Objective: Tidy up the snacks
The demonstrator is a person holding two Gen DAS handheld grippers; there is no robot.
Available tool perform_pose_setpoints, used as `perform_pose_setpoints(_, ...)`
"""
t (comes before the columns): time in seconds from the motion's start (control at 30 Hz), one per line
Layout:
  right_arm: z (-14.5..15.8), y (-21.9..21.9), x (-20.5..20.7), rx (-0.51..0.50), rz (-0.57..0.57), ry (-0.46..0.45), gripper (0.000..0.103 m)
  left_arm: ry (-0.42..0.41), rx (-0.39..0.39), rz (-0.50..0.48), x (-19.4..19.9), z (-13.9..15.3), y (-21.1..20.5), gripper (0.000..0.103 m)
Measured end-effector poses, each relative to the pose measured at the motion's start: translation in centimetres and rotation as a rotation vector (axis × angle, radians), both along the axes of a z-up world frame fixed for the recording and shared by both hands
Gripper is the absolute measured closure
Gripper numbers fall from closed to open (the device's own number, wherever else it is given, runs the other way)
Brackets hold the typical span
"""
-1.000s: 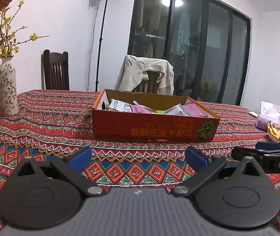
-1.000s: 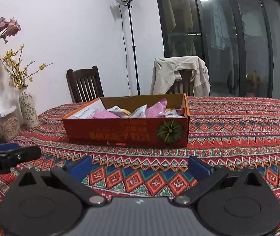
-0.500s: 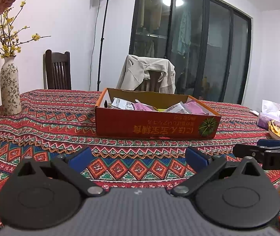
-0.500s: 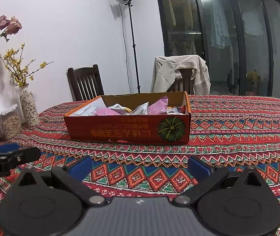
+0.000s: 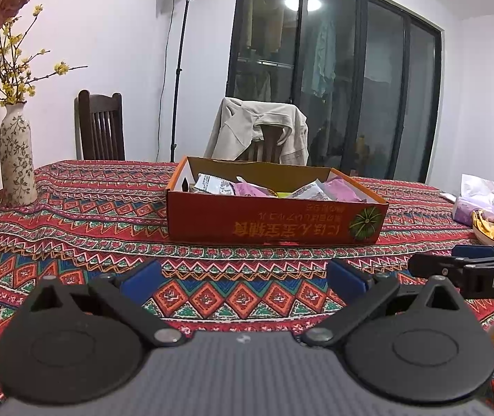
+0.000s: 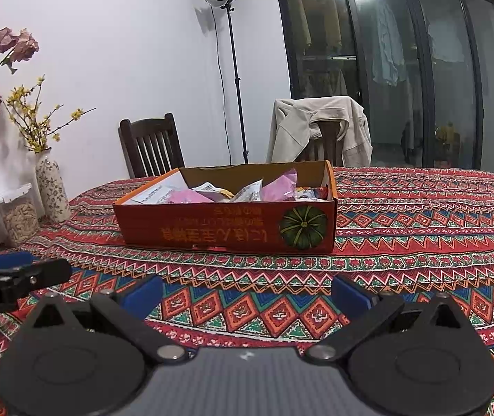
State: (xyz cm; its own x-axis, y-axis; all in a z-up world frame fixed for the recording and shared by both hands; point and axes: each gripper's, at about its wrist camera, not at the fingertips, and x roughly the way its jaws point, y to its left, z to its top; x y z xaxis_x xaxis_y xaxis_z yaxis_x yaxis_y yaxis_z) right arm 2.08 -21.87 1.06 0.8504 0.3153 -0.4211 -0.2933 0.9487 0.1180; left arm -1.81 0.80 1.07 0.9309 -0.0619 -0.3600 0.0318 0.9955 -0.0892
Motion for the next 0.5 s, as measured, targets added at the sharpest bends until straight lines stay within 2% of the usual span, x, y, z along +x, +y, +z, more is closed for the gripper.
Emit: perform_pose_setpoints(0.5,0.03,-0.07,-0.01,0.000,0.000,-0.001,0.000,-0.002,0.003,-0.001,0.00,0.05,-0.06,0.000)
